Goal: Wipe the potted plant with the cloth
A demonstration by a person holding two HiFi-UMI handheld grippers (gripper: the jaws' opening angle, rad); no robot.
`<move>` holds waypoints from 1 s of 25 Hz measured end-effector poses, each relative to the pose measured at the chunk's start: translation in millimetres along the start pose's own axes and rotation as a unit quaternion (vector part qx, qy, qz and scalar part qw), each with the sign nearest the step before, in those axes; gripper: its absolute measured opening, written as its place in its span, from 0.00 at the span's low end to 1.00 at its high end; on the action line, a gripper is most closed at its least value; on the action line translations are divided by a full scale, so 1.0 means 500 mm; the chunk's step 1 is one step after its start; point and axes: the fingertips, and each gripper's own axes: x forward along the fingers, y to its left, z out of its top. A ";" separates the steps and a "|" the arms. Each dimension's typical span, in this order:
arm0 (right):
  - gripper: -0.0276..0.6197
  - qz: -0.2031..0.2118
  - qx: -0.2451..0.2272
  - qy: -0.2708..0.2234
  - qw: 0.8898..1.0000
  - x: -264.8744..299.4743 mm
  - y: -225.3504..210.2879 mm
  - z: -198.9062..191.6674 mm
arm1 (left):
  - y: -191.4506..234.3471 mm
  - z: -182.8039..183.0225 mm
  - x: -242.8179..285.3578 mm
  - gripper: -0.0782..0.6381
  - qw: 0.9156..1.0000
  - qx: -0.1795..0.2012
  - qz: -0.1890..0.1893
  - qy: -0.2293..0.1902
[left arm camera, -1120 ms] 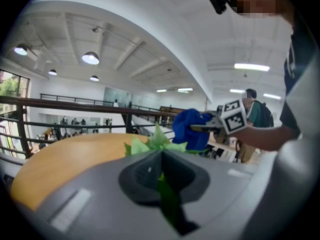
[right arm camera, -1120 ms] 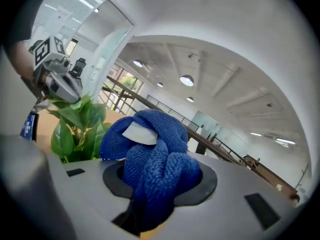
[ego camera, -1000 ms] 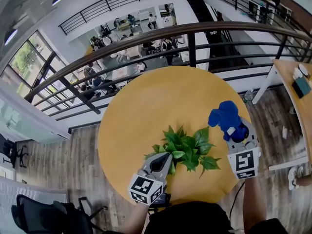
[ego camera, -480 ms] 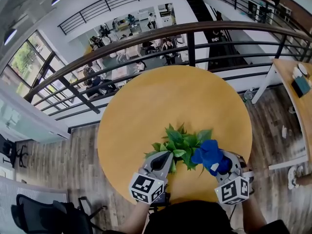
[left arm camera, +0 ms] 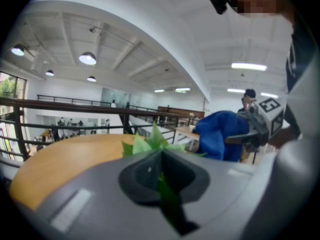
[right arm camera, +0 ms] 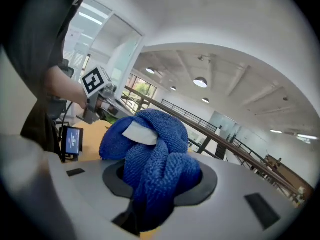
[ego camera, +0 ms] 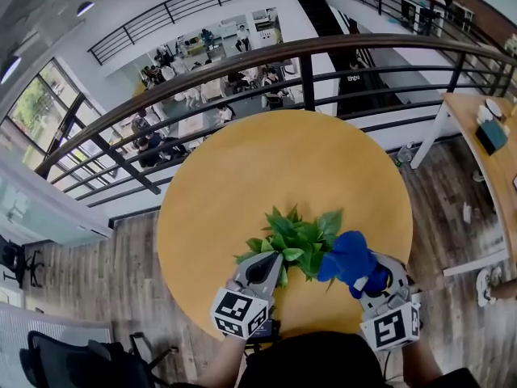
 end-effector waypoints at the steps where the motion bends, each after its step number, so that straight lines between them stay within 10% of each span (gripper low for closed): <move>1: 0.29 0.011 -0.003 0.002 1.000 0.016 0.024 0.002 | 0.000 0.000 0.000 0.11 1.000 0.000 0.000 0.000; 14: 0.28 -0.053 -0.024 0.225 0.973 -0.037 -0.028 -0.315 | -0.001 0.000 0.007 0.11 1.000 0.005 -0.006 0.003; 18: 0.29 -0.011 0.084 0.202 0.976 -0.035 0.032 -0.328 | -0.003 -0.006 0.002 0.11 1.000 0.003 -0.005 0.004; 22: 0.29 0.029 0.256 0.137 0.957 0.013 0.094 -0.302 | -0.010 -0.004 0.003 0.11 1.000 0.009 -0.008 0.005; 25: 0.29 0.068 0.241 0.146 0.957 0.056 0.157 -0.303 | -0.010 -0.007 0.002 0.11 1.000 0.009 -0.008 0.007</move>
